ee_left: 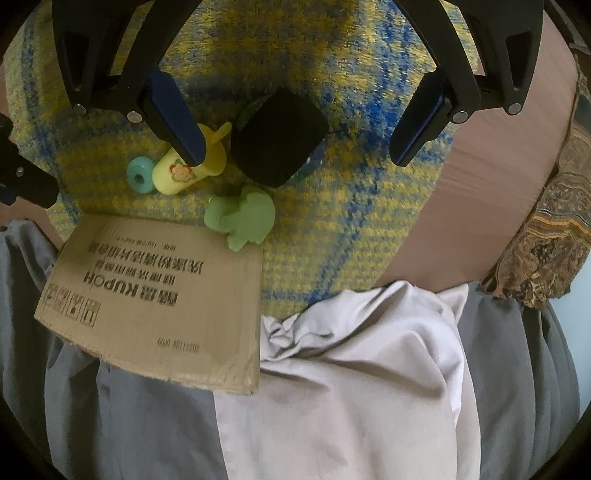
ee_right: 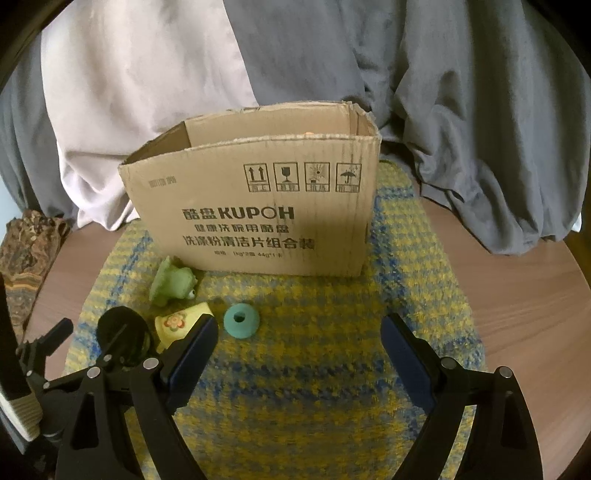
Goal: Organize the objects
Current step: 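Grasp the black-and-green round toy with the left gripper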
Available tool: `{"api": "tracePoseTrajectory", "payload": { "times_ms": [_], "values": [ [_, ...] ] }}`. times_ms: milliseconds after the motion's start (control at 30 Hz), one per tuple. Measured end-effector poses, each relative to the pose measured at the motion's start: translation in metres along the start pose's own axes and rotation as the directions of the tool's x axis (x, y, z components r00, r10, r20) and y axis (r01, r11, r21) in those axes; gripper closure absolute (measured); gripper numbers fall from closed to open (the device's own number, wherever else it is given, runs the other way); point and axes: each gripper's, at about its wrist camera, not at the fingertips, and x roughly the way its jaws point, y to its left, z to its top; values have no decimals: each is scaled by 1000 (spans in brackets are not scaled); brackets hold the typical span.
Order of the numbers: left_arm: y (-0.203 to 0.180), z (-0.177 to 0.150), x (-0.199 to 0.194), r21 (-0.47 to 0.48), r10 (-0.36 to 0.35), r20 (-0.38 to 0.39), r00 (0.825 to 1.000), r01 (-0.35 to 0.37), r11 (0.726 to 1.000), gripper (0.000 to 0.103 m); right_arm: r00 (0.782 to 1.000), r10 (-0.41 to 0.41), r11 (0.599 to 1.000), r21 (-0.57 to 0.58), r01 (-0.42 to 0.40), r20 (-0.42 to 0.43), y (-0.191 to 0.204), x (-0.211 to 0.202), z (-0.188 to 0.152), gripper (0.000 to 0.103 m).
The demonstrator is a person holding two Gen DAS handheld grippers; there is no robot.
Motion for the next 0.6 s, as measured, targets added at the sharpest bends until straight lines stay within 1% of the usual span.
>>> {"api": "tracePoseTrajectory", "payload": {
  "times_ms": [67,167,233,267,367,433,600],
  "values": [
    [0,-2,4,-1,-2,-11,1000,2,1000,4,1000,-3,1000,-4,3,-5,1,2,-1,13],
    [-1,-4,11,0,-9,-32,999,9,1000,14,1000,-5,1000,-8,4,-10,1,4,-2,13],
    [-3,-5,16,4,-18,-53,998,18,1000,29,1000,-7,1000,-9,7,-12,1,5,-3,13],
    [-4,-5,18,4,-24,-61,998,24,1000,31,1000,-7,1000,-9,7,-13,0,5,-2,13],
    [-5,-7,22,0,-32,-73,997,32,999,35,1000,-10,1000,-11,10,-14,0,6,-2,13],
    [-6,-8,22,1,-39,-73,997,39,999,41,1000,-10,1000,-10,10,-15,0,7,-2,13],
    [-6,-7,19,1,-47,-73,996,47,999,42,1000,-8,1000,-12,8,-16,0,7,-2,13]
  ]
}}
